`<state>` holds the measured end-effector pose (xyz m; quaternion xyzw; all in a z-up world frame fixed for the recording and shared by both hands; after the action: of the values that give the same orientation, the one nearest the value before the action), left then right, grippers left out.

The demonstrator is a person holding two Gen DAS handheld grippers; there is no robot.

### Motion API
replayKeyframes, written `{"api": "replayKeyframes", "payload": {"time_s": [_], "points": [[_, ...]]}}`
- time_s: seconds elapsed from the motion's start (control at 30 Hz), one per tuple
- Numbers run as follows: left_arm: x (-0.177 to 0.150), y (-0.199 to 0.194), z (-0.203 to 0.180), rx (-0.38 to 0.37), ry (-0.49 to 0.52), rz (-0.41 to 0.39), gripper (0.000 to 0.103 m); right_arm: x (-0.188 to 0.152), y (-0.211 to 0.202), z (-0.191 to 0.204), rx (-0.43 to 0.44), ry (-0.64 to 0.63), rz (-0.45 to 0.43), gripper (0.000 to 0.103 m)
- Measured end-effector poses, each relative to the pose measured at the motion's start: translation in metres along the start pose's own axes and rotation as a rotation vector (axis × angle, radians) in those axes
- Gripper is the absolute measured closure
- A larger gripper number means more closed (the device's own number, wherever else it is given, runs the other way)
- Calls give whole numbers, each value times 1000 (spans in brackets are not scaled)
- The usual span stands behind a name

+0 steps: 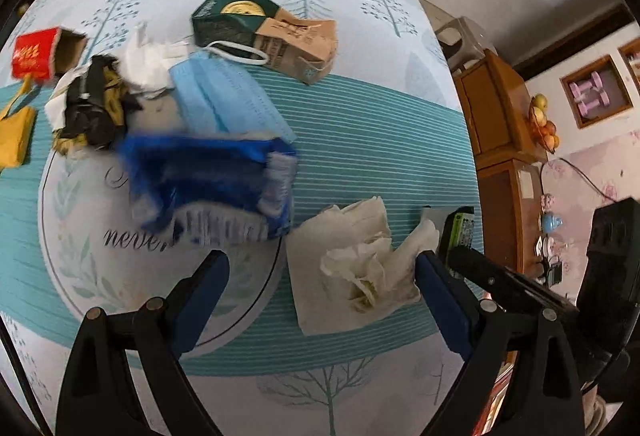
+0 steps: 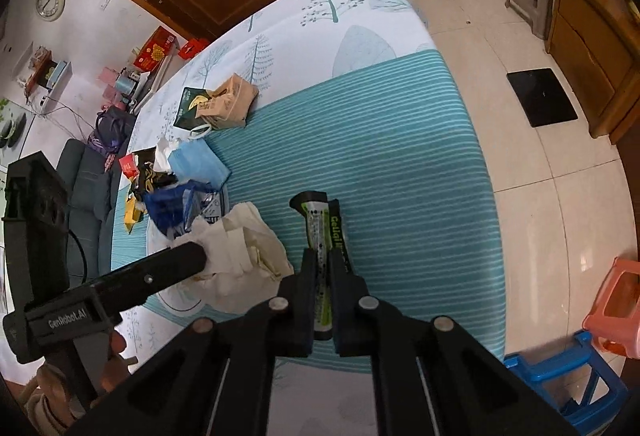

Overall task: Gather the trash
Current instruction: 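Grasp the crumpled white tissue with the left tool while the right tool grasps a green-white packet, then carry the tissue and green-white packet with both tools down over the bin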

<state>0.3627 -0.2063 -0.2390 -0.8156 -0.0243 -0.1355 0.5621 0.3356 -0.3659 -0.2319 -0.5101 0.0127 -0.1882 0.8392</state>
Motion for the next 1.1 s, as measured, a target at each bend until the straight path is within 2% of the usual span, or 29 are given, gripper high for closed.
{"api": "replayKeyframes", "payload": {"time_s": [0.13, 0.27, 0.33, 0.4, 0.43, 0.47, 0.57, 0.87, 1.1], "points": [[1, 11, -5, -18, 46, 23, 10, 1, 6, -1, 1, 5, 8, 98], [1, 22, -7, -57, 41, 41, 10, 0, 9, 1, -1, 2, 9, 98], [3, 25, -9, -93, 23, 39, 19, 0, 10, 2, -1, 2, 10, 98], [6, 24, -13, -137, 9, 26, 39, -1, 11, 3, -1, 0, 10, 98], [8, 24, -14, -132, 5, 20, 43, -1, 11, 3, 0, -2, 10, 98], [9, 23, -14, -119, 6, 14, 52, -3, 11, 4, 1, -2, 11, 98], [9, 22, -15, -104, 12, 11, 62, -8, 11, 7, 3, -6, 17, 98], [-23, -27, -12, -4, 82, -51, 65, -38, -4, 29, 6, -28, 0, 98], [-71, -82, 2, 53, 181, -83, 65, -84, -31, 54, -1, -38, -53, 98]]}}
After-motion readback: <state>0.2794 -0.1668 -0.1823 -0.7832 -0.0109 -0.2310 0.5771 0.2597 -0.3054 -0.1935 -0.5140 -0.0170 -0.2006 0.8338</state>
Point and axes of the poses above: each gripper's, at about its wrist camera, not at the fingertips, and y roughly the way its jaws point, z to its left, x to its top, the point moved 6 cm from there along y, roughly the way its jaws point, and after that the axes turned 8 degrees about y, right-handed, at the moved point
